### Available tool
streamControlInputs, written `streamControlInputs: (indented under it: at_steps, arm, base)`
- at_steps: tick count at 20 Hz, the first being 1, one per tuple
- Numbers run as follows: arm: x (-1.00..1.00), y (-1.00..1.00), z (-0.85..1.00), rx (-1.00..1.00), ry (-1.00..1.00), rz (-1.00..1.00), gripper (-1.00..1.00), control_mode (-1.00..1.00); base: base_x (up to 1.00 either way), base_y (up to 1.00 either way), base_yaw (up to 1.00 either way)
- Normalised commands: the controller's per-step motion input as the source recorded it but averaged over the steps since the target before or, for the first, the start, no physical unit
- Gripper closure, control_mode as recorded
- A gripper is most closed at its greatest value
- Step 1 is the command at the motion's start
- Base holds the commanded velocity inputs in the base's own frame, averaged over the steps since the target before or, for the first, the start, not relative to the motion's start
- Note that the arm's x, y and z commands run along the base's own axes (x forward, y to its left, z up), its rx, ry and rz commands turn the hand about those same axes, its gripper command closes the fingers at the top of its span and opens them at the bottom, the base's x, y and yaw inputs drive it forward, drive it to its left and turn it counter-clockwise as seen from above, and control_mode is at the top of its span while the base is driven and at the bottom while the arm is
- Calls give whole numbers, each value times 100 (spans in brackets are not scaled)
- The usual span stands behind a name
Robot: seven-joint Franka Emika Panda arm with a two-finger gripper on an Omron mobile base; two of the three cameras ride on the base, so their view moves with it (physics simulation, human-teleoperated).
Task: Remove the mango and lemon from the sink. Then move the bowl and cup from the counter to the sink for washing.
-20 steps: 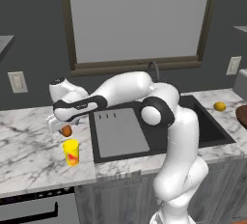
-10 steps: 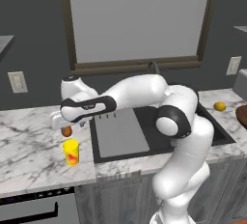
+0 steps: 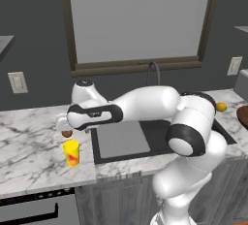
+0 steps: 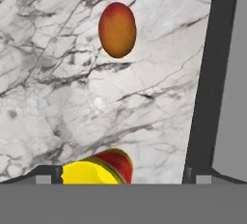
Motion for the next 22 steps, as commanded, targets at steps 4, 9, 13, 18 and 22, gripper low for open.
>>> streamControlInputs:
  at_steps: [4,9,13,18,22]
  arm:
    - [-17,-6,4,3,3,-9,-100,-100]
    - [-9,-6,1,1,10,-8,-100,-100]
    - [-8,-3,0,1,10,-6,-100,-100]
    - [-3,0,0,1,9,-4,-100,-100]
    - [-1,0,0,0,2,0,-100,-100]
  base:
    - [0,0,0]
    - [0,0,0]
    - [0,0,0]
    - [0,0,0]
    - [0,0,0]
